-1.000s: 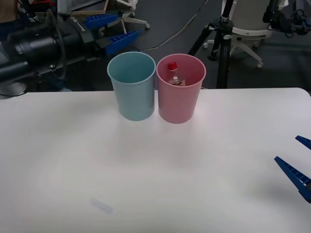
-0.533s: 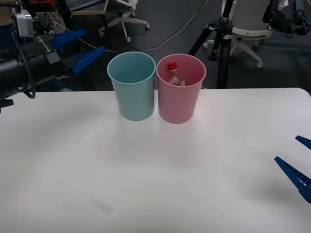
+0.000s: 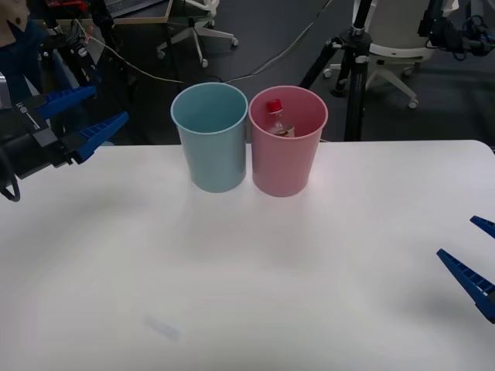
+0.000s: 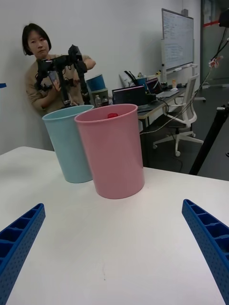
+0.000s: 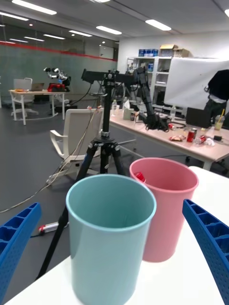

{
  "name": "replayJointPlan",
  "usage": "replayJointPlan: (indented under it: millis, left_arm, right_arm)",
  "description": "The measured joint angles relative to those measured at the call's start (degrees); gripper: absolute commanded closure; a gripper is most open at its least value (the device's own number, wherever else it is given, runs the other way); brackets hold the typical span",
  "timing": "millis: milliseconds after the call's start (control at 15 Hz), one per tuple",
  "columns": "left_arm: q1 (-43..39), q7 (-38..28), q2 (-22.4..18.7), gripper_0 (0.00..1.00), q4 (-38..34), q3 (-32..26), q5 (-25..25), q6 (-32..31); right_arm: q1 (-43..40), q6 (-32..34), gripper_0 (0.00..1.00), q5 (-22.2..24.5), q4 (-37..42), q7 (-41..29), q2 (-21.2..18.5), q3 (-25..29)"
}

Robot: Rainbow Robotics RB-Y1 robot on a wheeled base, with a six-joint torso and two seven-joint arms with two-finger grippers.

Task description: Grasp the object on the table and drop it into the matching bin: aluminum can to the light blue bin, PET bottle to the pink bin.

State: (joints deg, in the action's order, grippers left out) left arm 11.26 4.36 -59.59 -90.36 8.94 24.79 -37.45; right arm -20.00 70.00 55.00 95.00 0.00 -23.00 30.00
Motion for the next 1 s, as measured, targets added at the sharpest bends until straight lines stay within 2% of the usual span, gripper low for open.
replayJointPlan:
  millis: [267, 533, 800, 1000]
  left_arm:
    - [-7.92, -1.21, 8.51, 0.0, -1.21, -8.98, 11.6, -1.65]
    - [-15.63, -2.68, 19.18, 0.0, -4.57, -17.46, 23.73, -3.78]
    - [-24.03, -3.64, 28.56, 0.0, -9.64, -23.67, 29.99, -7.11]
    - [-28.53, -3.98, 31.33, 0.0, -11.2, -26.93, 32.29, -12.14]
  right_arm:
    - [0.0, 0.0, 0.0, 0.0, 0.0, 0.0, 0.0, 0.0]
    - [0.0, 0.0, 0.0, 0.0, 0.0, 0.0, 0.0, 0.0]
    - [0.0, 0.0, 0.0, 0.0, 0.0, 0.0, 0.0, 0.0]
    - [0.0, 0.0, 0.0, 0.0, 0.0, 0.0, 0.0, 0.0]
